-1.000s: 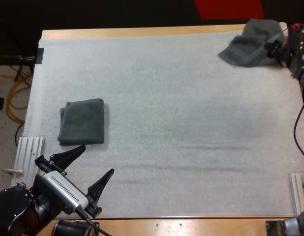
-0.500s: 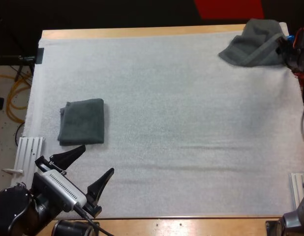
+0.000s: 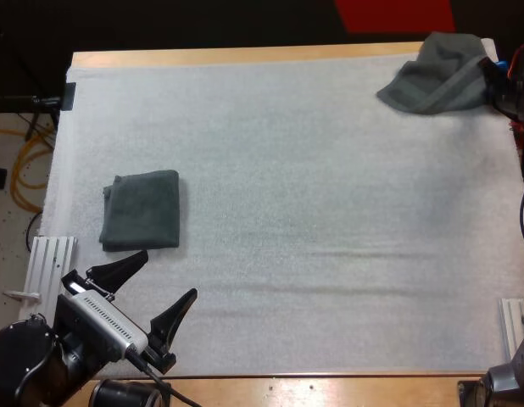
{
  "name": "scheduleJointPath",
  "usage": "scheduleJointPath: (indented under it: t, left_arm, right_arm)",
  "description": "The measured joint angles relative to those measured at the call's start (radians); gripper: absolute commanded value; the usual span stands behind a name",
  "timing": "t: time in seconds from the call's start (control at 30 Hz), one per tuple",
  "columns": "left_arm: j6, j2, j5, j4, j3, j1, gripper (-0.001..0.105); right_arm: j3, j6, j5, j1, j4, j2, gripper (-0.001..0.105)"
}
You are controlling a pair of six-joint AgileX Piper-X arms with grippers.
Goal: Pick towel from pile fold and stack
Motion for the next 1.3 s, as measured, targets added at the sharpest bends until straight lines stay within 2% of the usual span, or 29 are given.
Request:
scheduleJointPath:
  t: [0.13,0.33,0.43,0.63,0.9,1.0,1.17,1.3]
  left_arm:
    - [0.000,0.000,0.000,0.000,0.000,0.000,0.074]
    - [0.000,0.000,0.000,0.000,0.000,0.000,0.074]
    - [0.000,0.000,0.000,0.000,0.000,0.000,0.074]
    - [0.000,0.000,0.000,0.000,0.000,0.000,0.074]
    - [0.000,0.000,0.000,0.000,0.000,0.000,0.074]
    - [0.000,0.000,0.000,0.000,0.000,0.000,0.074]
    - [0.000,0.000,0.000,0.000,0.000,0.000,0.074]
    - [0.000,0.000,0.000,0.000,0.000,0.000,0.074]
  right_arm:
    - [0.000,-0.109,-0.009,0.000,0.014,-0.025,0.000]
    - [0.000,-0.400,0.015,0.016,0.068,-0.196,0.000]
    - [0.000,-0.496,0.016,0.031,0.098,-0.307,0.000]
    - [0.000,-0.556,-0.013,0.087,0.175,-0.520,0.000]
    - [0.000,-0.649,-0.046,0.235,0.489,-0.693,0.000]
    - [0.000,-0.655,-0.059,0.305,0.604,-0.725,0.000]
    - [0.000,-0.647,-0.224,0.431,0.725,-0.748,0.000]
    - [0.000,-0.608,-0.325,0.582,0.754,-0.748,0.000]
